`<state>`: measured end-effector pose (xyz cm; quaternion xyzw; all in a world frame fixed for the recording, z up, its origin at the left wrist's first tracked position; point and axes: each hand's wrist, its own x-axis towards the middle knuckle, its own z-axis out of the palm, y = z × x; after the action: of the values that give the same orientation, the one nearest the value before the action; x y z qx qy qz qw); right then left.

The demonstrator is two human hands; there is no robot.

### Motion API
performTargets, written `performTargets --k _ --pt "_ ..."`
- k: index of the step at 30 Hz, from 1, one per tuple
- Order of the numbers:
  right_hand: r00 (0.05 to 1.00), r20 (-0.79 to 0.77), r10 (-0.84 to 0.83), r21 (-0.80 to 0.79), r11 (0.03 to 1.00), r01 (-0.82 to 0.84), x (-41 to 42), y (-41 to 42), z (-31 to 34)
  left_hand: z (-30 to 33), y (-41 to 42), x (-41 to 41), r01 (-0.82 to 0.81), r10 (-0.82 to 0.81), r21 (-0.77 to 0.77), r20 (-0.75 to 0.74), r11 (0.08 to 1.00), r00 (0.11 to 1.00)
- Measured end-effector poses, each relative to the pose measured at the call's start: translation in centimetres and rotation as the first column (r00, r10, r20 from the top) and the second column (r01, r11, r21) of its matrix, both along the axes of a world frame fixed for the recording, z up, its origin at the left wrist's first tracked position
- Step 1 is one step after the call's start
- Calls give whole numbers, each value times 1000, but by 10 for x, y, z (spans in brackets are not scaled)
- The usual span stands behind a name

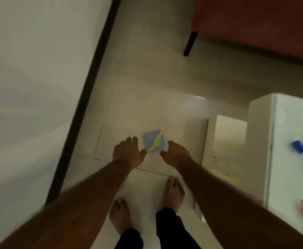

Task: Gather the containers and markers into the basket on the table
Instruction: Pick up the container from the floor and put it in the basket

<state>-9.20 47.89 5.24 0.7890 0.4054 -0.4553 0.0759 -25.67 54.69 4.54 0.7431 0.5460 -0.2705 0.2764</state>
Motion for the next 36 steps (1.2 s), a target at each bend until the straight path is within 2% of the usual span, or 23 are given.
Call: performTargets --k 6,10,14,20,25,29,33,36 --pt "983 -79 -168 -59 985 164 10 9 -124 -119 6 18 -203 211 -153 38 967 977" --pt "957 -137 -257 -56 966 252 19 12 -172 -167 6 23 -352 390 -330 55 876 919" --pt "921 -181 -346 -56 938 342 22 18 -196 -190 7 32 -509 575 -396 61 764 816" --pt "881 -229 -415 -30 907 419 15 17 -223 -201 9 51 -621 711 -406 112 670 694" --pt "877 -213 -431 -7 898 440 15 16 -234 -212 7 57 -626 717 -383 164 679 677" --pt "832 -216 -511 -28 855 518 11 17 -236 -206 15 58 -664 744 -357 167 657 647" --pt "810 -170 -561 50 816 576 11 18 -214 -185 23 55 -684 755 -322 219 654 619" --pt "793 -163 -588 127 784 608 17 19 -177 -146 30 59 -686 754 -312 264 657 602"
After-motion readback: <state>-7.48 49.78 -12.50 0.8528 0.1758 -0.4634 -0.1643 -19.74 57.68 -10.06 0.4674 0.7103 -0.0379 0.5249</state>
